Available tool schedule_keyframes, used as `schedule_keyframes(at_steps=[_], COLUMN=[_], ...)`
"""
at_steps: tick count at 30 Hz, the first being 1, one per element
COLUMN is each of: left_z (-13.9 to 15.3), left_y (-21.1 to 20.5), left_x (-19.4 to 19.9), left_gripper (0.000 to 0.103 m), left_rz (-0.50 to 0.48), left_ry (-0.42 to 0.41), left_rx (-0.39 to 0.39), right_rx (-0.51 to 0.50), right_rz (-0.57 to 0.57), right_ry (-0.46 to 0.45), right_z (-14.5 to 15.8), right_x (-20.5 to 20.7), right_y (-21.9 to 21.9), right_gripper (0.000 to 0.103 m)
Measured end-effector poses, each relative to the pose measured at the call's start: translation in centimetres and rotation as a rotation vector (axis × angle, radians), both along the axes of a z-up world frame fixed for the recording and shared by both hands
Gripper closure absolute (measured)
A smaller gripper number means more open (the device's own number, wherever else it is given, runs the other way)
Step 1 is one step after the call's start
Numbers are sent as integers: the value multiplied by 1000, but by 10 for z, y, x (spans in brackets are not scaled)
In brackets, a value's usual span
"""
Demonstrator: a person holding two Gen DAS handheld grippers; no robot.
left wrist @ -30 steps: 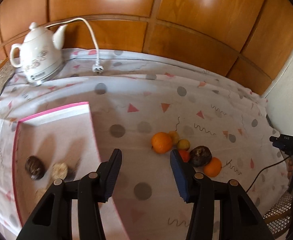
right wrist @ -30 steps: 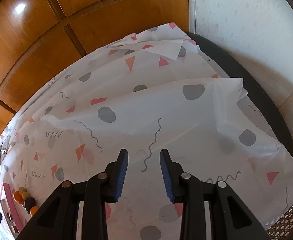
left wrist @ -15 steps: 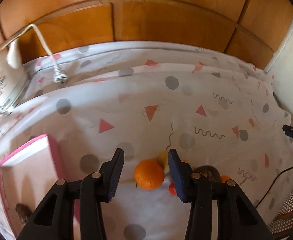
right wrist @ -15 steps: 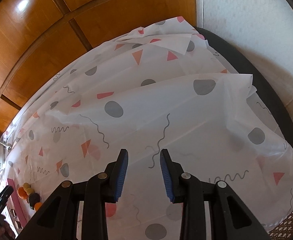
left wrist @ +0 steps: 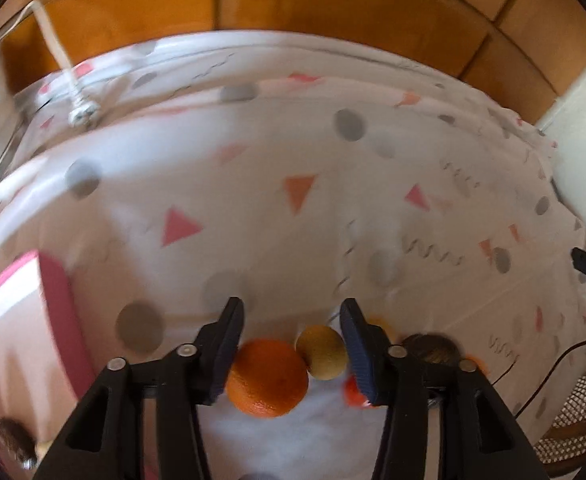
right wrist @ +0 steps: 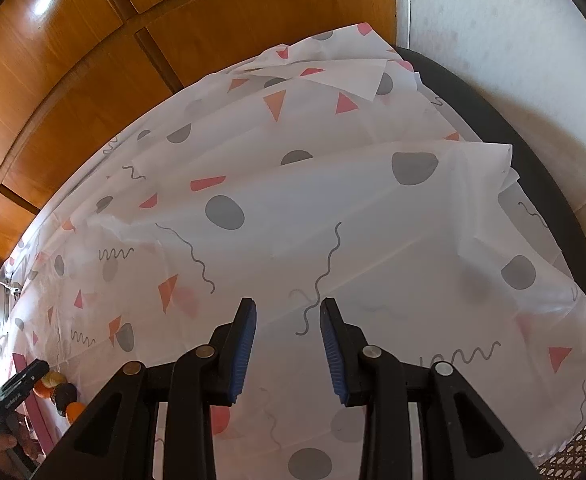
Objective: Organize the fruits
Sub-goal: 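Close the left gripper on the large orange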
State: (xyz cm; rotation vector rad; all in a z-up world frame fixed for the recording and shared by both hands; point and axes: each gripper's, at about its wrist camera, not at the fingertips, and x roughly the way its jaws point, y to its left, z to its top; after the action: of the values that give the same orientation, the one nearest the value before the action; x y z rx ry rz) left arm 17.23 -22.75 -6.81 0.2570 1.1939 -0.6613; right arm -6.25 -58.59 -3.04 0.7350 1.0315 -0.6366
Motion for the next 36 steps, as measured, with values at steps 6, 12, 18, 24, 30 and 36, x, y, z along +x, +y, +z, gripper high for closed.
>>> schedule_keyframes(at_steps=[6,12,18,24,30,36], left_z=[-4,0,10,15,30,50], left_y=[25,47,69,79,90,102], left_x=[-12,-25,-27,-46,-65,-73], left_gripper=[42,46,65,65,65,65], left_rz=[51,130,199,202,201,223], left_ry=[47,53,43,3,-47,-99], left_rx=[-100,-169,-197,-171,-194,-234], right_rx=[-2,-3,-4,-7,-14,-8], right_rz=[5,3,9,9,4,-27], right_ry=[-1,-4,-7,-4,1,-13], right_z=[0,1,2,2,2,3], right_x=[1,0,-1,-1,-3,-9], right_y=[1,1,2,2,2,0], right_gripper=[70,70,70,70,70,70])
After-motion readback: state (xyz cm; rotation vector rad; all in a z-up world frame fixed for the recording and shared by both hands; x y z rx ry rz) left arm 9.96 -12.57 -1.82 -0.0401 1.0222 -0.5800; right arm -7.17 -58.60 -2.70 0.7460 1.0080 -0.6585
